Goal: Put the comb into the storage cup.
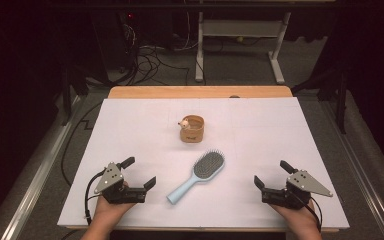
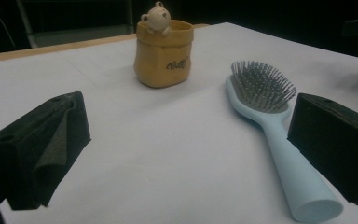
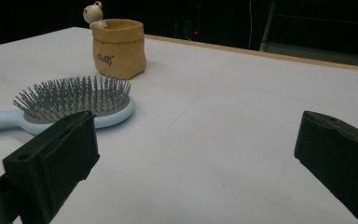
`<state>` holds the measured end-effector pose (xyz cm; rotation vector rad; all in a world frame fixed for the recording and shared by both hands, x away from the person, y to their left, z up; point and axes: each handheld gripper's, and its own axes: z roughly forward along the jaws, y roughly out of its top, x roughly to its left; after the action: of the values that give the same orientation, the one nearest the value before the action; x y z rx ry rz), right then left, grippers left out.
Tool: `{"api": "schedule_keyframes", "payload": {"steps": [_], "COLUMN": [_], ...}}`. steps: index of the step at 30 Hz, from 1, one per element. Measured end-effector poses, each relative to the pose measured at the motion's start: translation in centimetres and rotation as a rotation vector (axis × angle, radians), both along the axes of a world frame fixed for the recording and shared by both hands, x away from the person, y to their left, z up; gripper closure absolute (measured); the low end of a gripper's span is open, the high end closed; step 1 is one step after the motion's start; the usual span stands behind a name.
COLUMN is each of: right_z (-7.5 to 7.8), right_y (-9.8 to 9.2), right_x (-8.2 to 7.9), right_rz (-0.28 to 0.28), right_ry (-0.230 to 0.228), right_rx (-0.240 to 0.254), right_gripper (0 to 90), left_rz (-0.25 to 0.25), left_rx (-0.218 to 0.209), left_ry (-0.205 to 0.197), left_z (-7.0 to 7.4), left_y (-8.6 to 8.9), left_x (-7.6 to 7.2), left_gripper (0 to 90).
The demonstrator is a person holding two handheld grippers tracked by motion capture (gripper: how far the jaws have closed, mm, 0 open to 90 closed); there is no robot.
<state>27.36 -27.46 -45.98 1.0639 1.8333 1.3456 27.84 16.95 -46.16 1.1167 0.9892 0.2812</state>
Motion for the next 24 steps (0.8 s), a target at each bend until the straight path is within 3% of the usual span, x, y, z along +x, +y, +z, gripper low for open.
{"api": "schedule_keyframes", "payload": {"steps": [3, 6, 9, 15, 20, 24], "right_z": [0.0, 0.1, 0.1, 0.2, 0.2, 0.2], "right_y": [0.0, -0.2, -0.2, -0.4, -0.4, -0.3], "right_x": [0.0, 0.0, 0.0, 0.0, 0.0, 0.0], "right_rz": [-0.004, -0.009, -0.009, -0.013, -0.015, -0.014], "right_ry": [0.0, 0.003, 0.001, 0.0, 0.005, 0.005], "right_rx": [-0.002, 0.002, 0.002, 0.01, 0.014, 0.015], "right_gripper": [0.3, 0.3, 0.3, 0.3, 0.3, 0.3], "left_rz": [-0.011, -0.024, -0.052, -0.068, -0.095, -0.131], "left_rx": [-0.004, 0.01, 0.015, 0.03, 0.034, 0.035], "left_ry": [-0.001, -0.042, -0.043, -0.082, -0.044, 0.001], "left_z": [0.1, 0.4, 0.6, 1.0, 0.9, 0.8], "left_y": [-0.2, -0.8, -1.2, -2.1, -2.8, -3.3], "left_x": [-0.2, -0.9, -1.2, -1.7, -1.9, -2.0], "left_gripper": [2.5, 5.1, 6.1, 2.5, 3.8, 10.5]}}
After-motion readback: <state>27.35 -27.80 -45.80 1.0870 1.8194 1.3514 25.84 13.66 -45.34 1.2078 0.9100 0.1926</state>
